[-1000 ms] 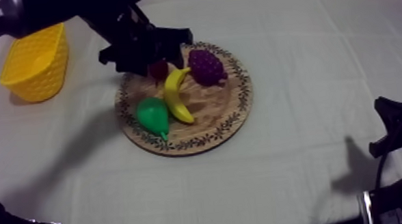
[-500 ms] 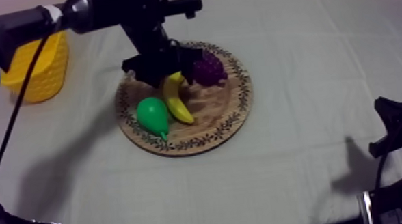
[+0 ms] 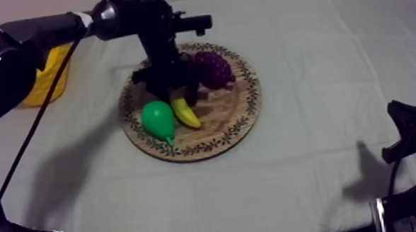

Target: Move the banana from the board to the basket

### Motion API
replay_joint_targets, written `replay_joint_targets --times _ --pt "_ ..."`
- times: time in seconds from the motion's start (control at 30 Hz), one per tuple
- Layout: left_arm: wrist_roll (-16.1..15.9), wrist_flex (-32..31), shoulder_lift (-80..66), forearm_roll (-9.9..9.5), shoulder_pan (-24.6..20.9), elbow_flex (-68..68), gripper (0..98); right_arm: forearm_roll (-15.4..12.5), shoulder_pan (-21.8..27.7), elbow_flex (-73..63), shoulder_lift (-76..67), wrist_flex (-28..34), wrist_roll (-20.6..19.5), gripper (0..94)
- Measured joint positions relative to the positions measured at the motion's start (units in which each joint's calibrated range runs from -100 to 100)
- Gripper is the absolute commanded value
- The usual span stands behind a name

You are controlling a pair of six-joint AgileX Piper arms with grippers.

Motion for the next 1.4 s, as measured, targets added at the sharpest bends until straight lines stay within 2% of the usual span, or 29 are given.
replay_joint_targets --times 0.23,0.4,0.7,1.0,1.4 --pt "1.3 0.8 0.9 -0.46 0.4 -0.7 33.8 0.0 0.0 0.0 0.0 0.0 0.0 0.4" --pt "2.1 0.5 -0.3 -0.85 0.6 0.6 27.3 0.0 0.0 0.0 0.0 0.0 0.0 0.4" --pt "2.7 -0.1 -8.0 -1.97 1.5 3.6 26.3 0.0 0.0 0.0 0.0 0.0 0.0 0.4" --pt "3.2 2.3 -19.0 -3.00 2.1 3.7 27.0 0.0 0.0 0.0 0.0 0.0 0.0 0.4" --pt "2.8 4.5 -29.9 -4.58 -0.6 6.8 27.2 0.0 0.0 0.0 0.0 0.0 0.0 0.4"
